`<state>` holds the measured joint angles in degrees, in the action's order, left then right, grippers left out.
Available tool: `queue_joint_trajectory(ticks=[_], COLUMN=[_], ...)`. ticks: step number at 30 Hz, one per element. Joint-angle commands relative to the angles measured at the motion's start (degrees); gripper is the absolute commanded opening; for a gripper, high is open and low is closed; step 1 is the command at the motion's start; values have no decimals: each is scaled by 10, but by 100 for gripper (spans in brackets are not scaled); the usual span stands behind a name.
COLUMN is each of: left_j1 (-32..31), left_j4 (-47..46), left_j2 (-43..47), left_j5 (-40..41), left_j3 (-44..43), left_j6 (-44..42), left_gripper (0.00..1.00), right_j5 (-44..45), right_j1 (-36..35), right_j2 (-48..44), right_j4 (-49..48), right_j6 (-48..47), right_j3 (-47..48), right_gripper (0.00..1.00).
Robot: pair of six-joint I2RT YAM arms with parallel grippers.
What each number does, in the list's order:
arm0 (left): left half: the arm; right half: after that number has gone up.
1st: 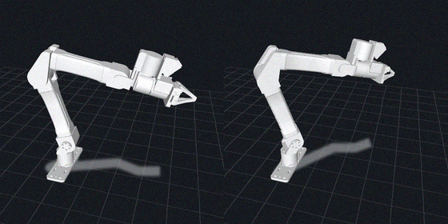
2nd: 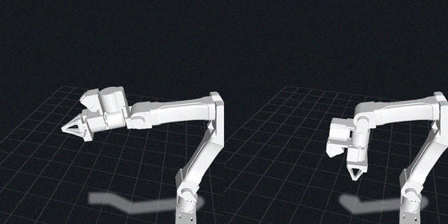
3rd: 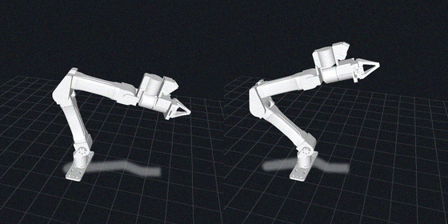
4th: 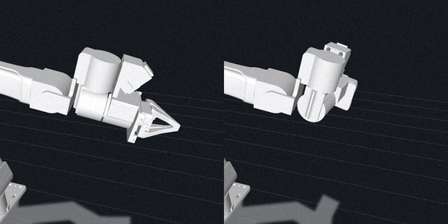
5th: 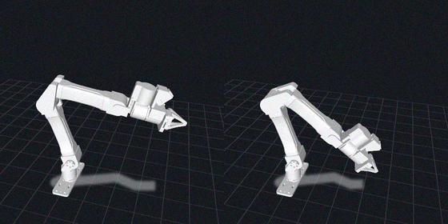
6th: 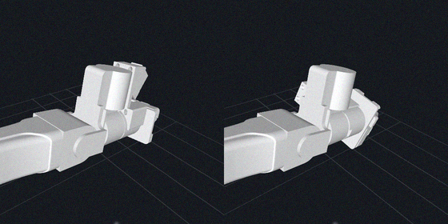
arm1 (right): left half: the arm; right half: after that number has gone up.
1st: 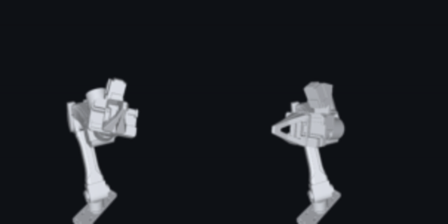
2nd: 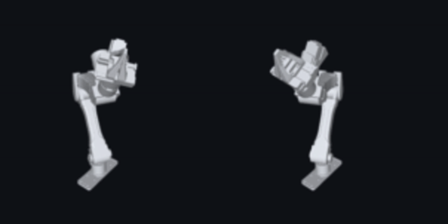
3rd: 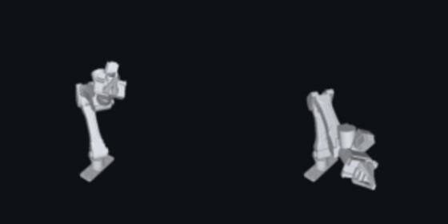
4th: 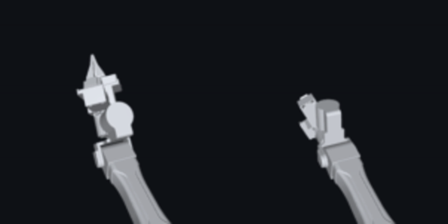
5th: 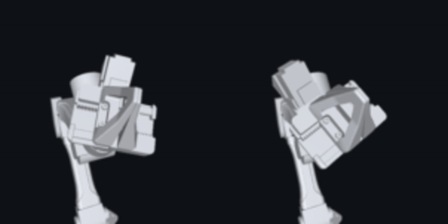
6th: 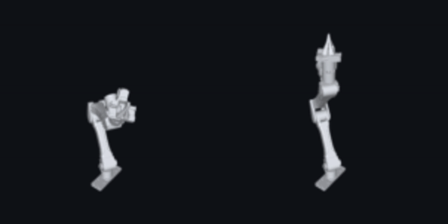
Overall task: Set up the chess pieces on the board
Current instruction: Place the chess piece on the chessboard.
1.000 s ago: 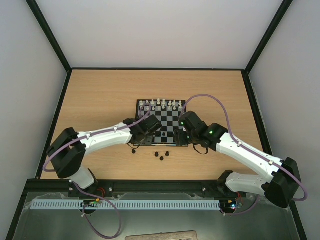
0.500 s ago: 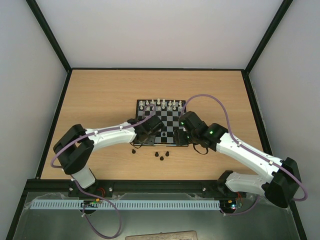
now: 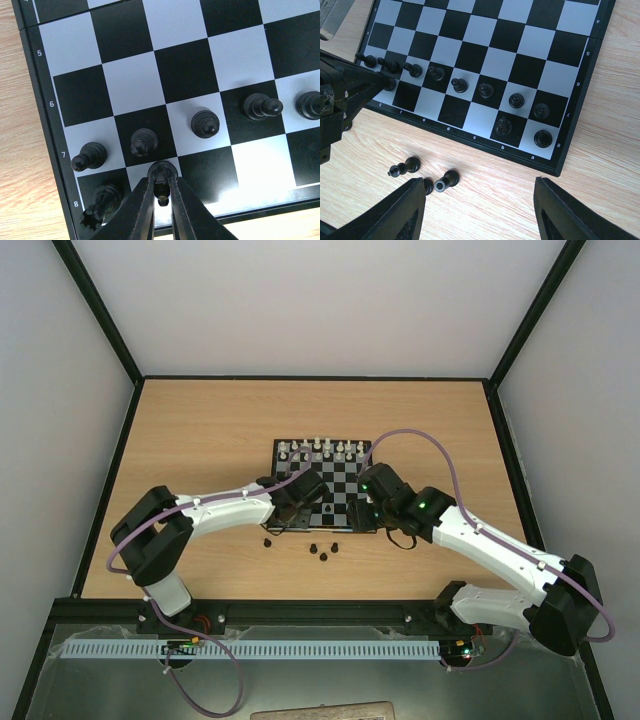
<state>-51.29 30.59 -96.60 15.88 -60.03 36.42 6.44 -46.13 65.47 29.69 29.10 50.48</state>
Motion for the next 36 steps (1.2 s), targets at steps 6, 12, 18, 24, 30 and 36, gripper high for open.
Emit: queue_joint_trajectory(ticks=[6, 12, 18, 24, 30, 36], left_j1=[5, 4, 4, 1, -6, -8], left_j4=[10, 10, 11, 14, 17, 16], left_j2=[10, 19, 27, 36, 38, 37], left_j5=[-4, -6, -10, -14, -16, -18], left_j3=[15, 25, 29, 32, 30, 31], left_j6=[4, 8, 11, 13, 15, 18], left_gripper=[14, 12, 10, 10, 9, 9], right_j5=[-3, -1, -4, -2, -2, -4], right_j1=[2, 2, 2, 2, 2, 2], right_j2=[2, 3, 2, 3, 2, 2], right_j4=[8, 7, 7, 7, 6, 6], right_j6=[-6, -7, -6, -6, -6, -6], right_j3=[-6, -7, -7, -8, -7, -8], right_gripper=[60, 60, 60, 60, 60, 60])
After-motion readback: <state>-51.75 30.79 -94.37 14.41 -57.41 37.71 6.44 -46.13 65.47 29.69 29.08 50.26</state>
